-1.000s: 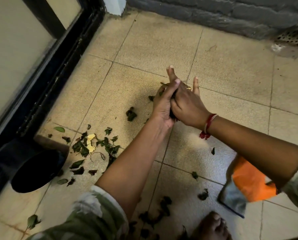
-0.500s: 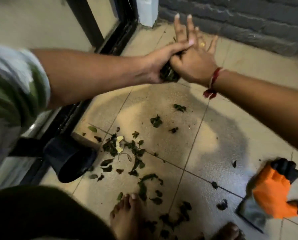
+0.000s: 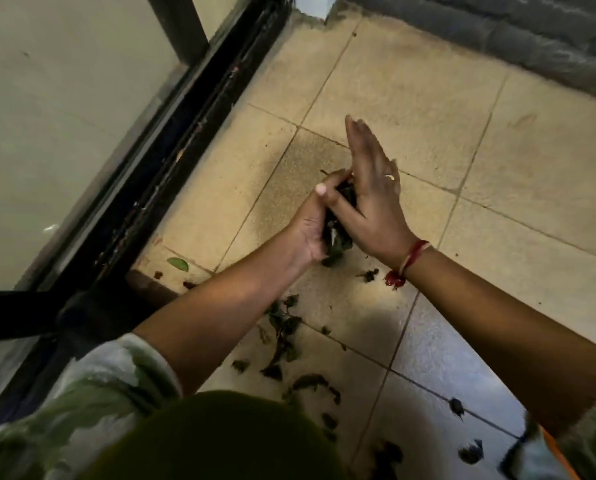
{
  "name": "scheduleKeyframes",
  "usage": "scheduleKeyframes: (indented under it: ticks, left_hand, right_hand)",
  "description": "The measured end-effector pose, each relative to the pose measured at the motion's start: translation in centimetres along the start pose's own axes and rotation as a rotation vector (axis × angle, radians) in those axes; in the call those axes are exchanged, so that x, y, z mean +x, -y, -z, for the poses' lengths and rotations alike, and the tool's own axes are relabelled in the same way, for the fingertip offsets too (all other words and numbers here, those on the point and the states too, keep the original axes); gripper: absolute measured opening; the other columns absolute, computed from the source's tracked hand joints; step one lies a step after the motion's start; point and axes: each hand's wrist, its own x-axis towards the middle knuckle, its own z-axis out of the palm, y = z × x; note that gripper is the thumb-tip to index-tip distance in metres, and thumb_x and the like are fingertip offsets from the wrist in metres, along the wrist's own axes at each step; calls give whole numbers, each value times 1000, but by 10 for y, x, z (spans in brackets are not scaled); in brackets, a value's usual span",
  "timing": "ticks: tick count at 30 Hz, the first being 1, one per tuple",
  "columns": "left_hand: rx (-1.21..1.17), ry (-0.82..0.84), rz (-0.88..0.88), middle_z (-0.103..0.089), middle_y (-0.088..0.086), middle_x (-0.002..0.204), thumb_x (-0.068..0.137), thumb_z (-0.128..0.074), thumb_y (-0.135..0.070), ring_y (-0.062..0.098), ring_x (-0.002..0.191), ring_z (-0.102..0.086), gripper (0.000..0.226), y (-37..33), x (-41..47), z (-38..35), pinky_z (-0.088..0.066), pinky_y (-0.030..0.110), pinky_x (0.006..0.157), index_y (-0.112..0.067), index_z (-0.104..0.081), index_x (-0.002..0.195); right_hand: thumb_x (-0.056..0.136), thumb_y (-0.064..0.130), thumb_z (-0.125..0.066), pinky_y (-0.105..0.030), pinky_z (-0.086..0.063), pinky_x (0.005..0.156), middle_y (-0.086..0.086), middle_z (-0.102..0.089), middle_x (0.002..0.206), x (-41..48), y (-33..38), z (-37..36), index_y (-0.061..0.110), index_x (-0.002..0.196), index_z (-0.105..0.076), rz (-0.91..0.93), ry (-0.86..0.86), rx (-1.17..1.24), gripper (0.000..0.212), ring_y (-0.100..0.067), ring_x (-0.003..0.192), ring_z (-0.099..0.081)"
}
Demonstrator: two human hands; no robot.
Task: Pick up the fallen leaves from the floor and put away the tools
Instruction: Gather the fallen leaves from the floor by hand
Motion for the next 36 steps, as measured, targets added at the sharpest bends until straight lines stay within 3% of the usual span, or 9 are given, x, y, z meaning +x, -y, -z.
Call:
scheduleKeyframes:
  ticks: [8, 12, 15, 18, 20, 23, 29, 33, 36]
  left_hand:
    - [-160, -140, -151, -68, 6, 83, 99, -36, -37, 17, 83, -63, 35, 12, -25, 25, -46, 30, 79, -14, -63, 95]
    - [-233, -167, -143, -71, 2, 82, 100, -38, -42, 13, 86, -66, 42, 18, -35, 67, -51, 28, 79, -16, -68, 88]
    - [-284, -182, -158, -64, 0, 61, 88, -58, -51, 14, 62, -63, 43, 4, -41, 100, -50, 27, 68, -18, -65, 60]
    - [-358, -248, -208, -61, -3, 54, 84, -62, -45, 10, 49, -59, 39, -15, -55, 121, -50, 20, 55, -17, -60, 57]
    - [-438, -210, -272, -60, -2, 49, 87, -58, -41, 10, 40, -58, 42, -31, -63, 127, -49, 17, 44, -16, -60, 54]
    - [-409, -223, -369, -60, -2, 47, 89, -55, -42, 8, 38, -58, 38, -51, -63, 129, -49, 17, 42, -18, -59, 59]
    - [-451, -156, -460, -56, -3, 44, 93, -53, -42, 9, 35, -53, 51, -88, -76, 142, -45, 17, 39, -17, -56, 49]
    - [-508, -119, -485, -53, -2, 40, 99, -43, -41, 8, 31, -50, 63, -96, -81, 143, -40, 15, 34, -16, -54, 42]
    - [-516, -103, -449, -56, -2, 41, 97, -47, -42, 9, 33, -52, 61, -87, -80, 139, -42, 17, 38, -15, -56, 42]
  right_hand:
    - [90, 66, -26, -64, -10, 111, -7, -16, 158, -6, 27, -47, 30, 151, -4, 5, 54, -372, 75, -26, 143, -21]
    - [87, 71, -26, -59, -16, 113, -5, -22, 155, -22, 39, -67, 26, 150, -17, -41, 79, 138, 78, -16, 143, -20]
    - [90, 67, -27, -27, -29, 112, -7, -35, 146, -42, 43, -74, 18, 143, -35, -145, -60, 393, 73, -9, 136, -30]
    - [92, 64, -25, -45, -31, 111, -7, -32, 145, -75, 43, -81, 22, 138, -40, -199, 30, 243, 63, -14, 136, -27]
    - [92, 64, -21, -56, -14, 115, -7, -25, 152, -102, 43, -91, 24, 141, -31, -63, 241, -56, 64, -19, 140, -17]
    - [96, 60, -19, -48, 8, 115, -12, -25, 153, -125, 47, -110, 18, 146, -25, 241, 518, -313, 66, -30, 143, -19]
    - [95, 27, -46, -41, -42, 98, -19, -56, 122, -35, 86, -148, 4, 129, -51, 312, 424, -189, 41, -36, 111, -54]
    - [99, 25, -40, -38, -26, 110, -15, -44, 141, -6, 99, -172, 8, 136, -46, 555, 732, -287, 42, -30, 129, -40]
    - [95, 25, -45, -40, -31, 109, -11, -56, 129, -37, 79, -165, 9, 122, -60, 668, 762, -275, 35, -29, 123, -49]
